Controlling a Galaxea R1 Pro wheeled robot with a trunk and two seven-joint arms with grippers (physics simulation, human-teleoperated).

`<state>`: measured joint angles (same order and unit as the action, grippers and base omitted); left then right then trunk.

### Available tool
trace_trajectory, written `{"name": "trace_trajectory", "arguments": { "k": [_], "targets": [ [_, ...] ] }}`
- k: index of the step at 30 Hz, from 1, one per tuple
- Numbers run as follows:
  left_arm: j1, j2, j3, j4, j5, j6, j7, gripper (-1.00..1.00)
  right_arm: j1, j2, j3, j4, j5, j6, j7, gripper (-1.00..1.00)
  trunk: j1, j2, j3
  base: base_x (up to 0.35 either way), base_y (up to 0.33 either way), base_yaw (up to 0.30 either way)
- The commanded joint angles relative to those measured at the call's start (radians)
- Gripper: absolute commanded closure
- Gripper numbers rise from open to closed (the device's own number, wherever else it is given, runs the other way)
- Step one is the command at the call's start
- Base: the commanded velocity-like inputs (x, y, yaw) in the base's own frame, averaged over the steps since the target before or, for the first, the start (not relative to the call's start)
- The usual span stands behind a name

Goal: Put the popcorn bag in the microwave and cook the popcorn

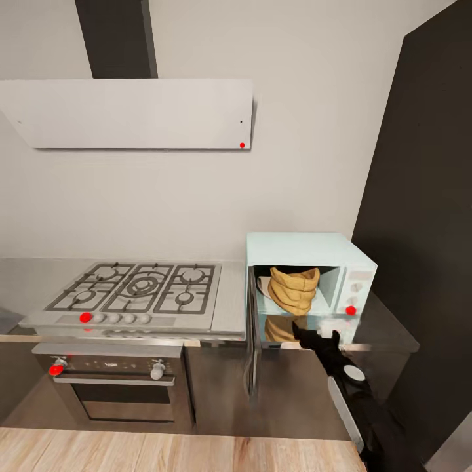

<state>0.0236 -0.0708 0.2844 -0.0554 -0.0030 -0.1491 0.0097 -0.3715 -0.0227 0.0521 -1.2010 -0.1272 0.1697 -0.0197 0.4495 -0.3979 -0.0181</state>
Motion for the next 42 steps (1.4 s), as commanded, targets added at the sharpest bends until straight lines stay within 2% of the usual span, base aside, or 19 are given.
{"name": "trace_trajectory", "arguments": {
  "k": [1,3,4,8,12,15,17,24,42],
  "targets": [
    [-0.004,-0.002,0.002,-0.002,0.000,-0.001,0.001,-1.00,-0.028,-0.001,0.032,0.076,-0.010,-0.063,-0.001,-1.00,0.001,-0.002,-0.002,0.000,0.000,0.000],
    [-0.007,-0.003,0.001,-0.001,-0.001,-0.001,0.001,-1.00,-0.086,-0.001,0.061,0.172,-0.010,-0.118,-0.002,-1.00,0.001,-0.002,-0.002,0.000,0.000,0.000],
    [-0.010,-0.003,0.001,-0.001,-0.001,-0.001,0.001,-1.00,-0.136,0.000,0.073,0.257,-0.009,-0.143,-0.002,-1.00,0.001,-0.002,-0.002,0.000,0.000,0.000],
    [-0.015,-0.002,0.002,-0.001,-0.002,-0.001,0.001,-1.00,-0.252,-0.001,0.084,0.481,-0.009,-0.260,-0.001,-1.00,0.001,-0.002,-0.002,0.000,0.000,0.000],
    [-0.016,-0.001,0.002,-0.001,-0.002,-0.001,0.001,-1.00,-0.326,-0.006,0.086,0.606,-0.009,-0.330,0.000,-1.00,0.001,-0.002,-0.002,0.000,0.000,0.000],
    [-0.022,-0.001,0.002,-0.001,-0.002,-0.001,0.001,-1.00,-0.406,-0.031,0.086,0.740,-0.009,-0.401,0.000,-1.00,0.001,-0.002,-0.002,0.000,0.000,0.000],
    [-0.024,0.002,0.004,-0.001,-0.001,-0.001,0.001,-1.00,-0.429,-0.046,0.086,0.795,-0.009,-0.429,0.000,-1.00,0.001,-0.002,-0.002,0.000,0.000,0.000],
    [-0.024,0.001,0.007,-0.001,0.000,-0.001,0.001,-1.00,-0.435,-0.067,0.087,0.811,-0.009,-0.439,0.000,-1.00,0.001,-0.002,-0.002,0.000,0.000,0.000],
    [-0.018,0.004,0.010,0.002,0.002,0.000,0.001,-1.00,-0.433,-0.068,0.092,0.814,-0.008,-0.441,0.010,-1.00,0.001,-0.002,-0.002,0.068,0.000,0.000]
  ]
}}
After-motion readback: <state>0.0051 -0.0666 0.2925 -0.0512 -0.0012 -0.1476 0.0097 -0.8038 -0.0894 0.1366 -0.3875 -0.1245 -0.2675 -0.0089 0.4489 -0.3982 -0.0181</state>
